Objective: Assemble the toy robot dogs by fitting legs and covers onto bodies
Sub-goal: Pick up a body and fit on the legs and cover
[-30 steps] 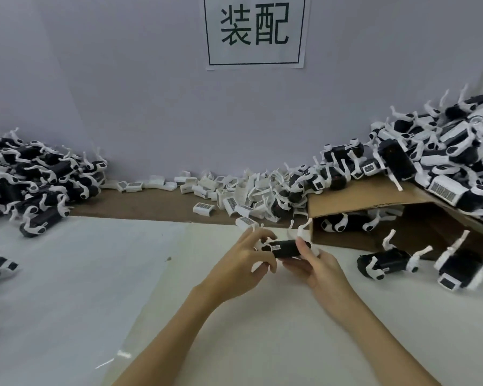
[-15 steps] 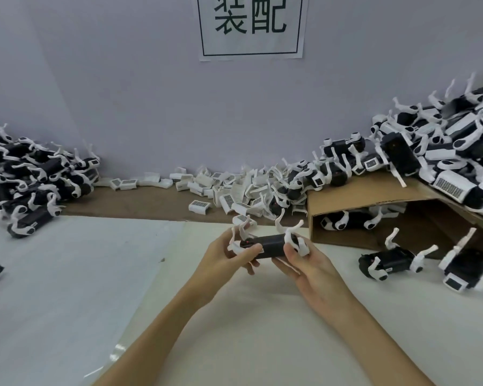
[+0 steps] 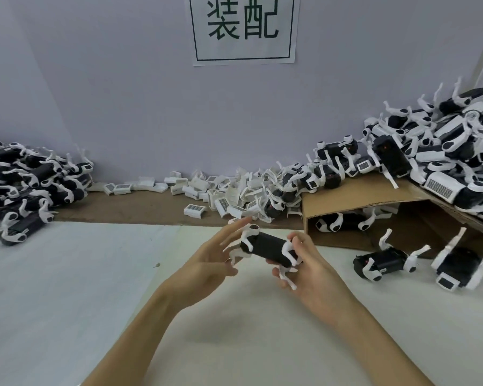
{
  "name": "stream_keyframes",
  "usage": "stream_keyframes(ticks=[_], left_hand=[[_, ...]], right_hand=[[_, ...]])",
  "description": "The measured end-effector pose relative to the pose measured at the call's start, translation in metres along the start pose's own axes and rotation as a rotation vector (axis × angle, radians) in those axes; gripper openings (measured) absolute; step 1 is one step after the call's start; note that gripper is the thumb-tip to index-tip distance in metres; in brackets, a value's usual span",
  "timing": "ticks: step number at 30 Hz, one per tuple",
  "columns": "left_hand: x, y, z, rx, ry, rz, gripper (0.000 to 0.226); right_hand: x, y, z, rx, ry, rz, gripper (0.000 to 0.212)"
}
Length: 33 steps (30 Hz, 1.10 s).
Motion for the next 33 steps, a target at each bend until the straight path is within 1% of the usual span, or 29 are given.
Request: stream_keyframes(ticks=[1,2,3,4,5,6,7,8,9,12,15,17,21,22,23,25,26,27,28,30,31,32,33], left_hand=[[0.002,-0.002,0.001,-0.026,0.017,-0.105,0.09],[0.006,-0.002,0.002,-0.081,0.038,-0.187,0.083],[0.01,-0.002,0.003,-0.148,0.059,-0.241,0.07],[0.016,0.0,0.003,-0.214,0.084,-0.181,0.054],[0.019,0.004,0.003,-0.271,0.108,-0.036,0.046],[0.021,0.008,0.002,-0.302,0.115,0.129,0.054],[0.022,0.01,0.0,-0.324,0.112,0.241,0.067],[0.022,0.013,0.0,-0.343,0.106,0.282,0.074],[0.022,0.016,-0.001,-0.37,0.098,0.267,0.074],[0.022,0.02,-0.002,-0.361,0.089,0.213,0.065],[0.016,0.024,-0.003,-0.371,0.062,0.265,0.053],[0.005,0.025,-0.004,-0.387,0.011,0.312,0.047],[-0.006,0.024,-0.007,-0.43,-0.047,0.35,0.055],[-0.007,0.024,-0.007,-0.441,-0.064,0.355,0.053],[-0.011,0.023,-0.008,-0.45,-0.096,0.386,0.051],[-0.026,0.02,-0.009,-0.459,-0.228,0.597,0.057],[-0.035,0.016,-0.01,-0.441,-0.318,0.752,0.064],[-0.042,0.008,-0.01,-0.406,-0.411,0.922,0.071],[-0.047,-0.005,-0.011,-0.348,-0.506,1.106,0.076],[-0.049,-0.038,-0.011,-0.142,-0.693,1.409,0.078],[-0.047,-0.052,-0.011,-0.045,-0.749,1.495,0.075],[-0.045,-0.061,-0.01,0.019,-0.771,1.534,0.071],[-0.045,-0.063,-0.01,0.041,-0.757,1.533,0.072]], right_hand=[[0.003,0.001,0.001,-0.014,0.046,-0.036,0.022],[0.006,0.001,0.002,-0.017,0.088,-0.064,0.031],[0.008,0.0,0.001,-0.017,0.124,-0.093,0.048],[0.01,0.0,0.0,-0.017,0.157,-0.129,0.062],[0.012,0.0,-0.001,-0.026,0.184,-0.164,0.07],[0.012,0.003,-0.001,-0.052,0.206,-0.19,0.075],[0.012,0.006,-0.001,-0.081,0.212,-0.196,0.077],[0.01,0.008,0.0,-0.104,0.205,-0.194,0.076],[0.009,0.009,0.0,-0.125,0.196,-0.202,0.075],[0.009,0.006,-0.001,-0.167,0.206,-0.288,0.064],[0.013,0.0,-0.007,-0.145,0.218,-0.384,0.046],[0.014,-0.003,-0.01,-0.122,0.219,-0.426,0.042],[0.013,-0.008,-0.012,-0.12,0.226,-0.448,0.041],[0.012,-0.008,-0.012,-0.138,0.223,-0.467,0.043],[0.01,-0.007,-0.011,-0.17,0.212,-0.471,0.052],[0.002,0.002,-0.008,-0.27,0.147,-0.384,0.079],[-0.003,0.007,-0.007,-0.309,0.106,-0.312,0.086],[-0.007,0.008,-0.005,-0.303,0.069,-0.243,0.085],[-0.011,0.006,-0.002,-0.259,0.03,-0.183,0.078],[-0.017,-0.002,-0.001,-0.155,-0.038,-0.124,0.067],[-0.019,-0.005,-0.001,-0.119,-0.059,-0.131,0.066],[-0.02,-0.006,-0.002,-0.106,-0.074,-0.149,0.065],[-0.021,-0.006,-0.003,-0.109,-0.085,-0.163,0.064]])
Point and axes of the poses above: each hand's wrist, its own z-axis towards the middle knuckle, its own y-axis out of the back of the hand, x = y × z, the point moved 10 cm from there along z, towards the middle knuckle, and after that the axes turned 12 degrees about -y, right-handed, at the moved point
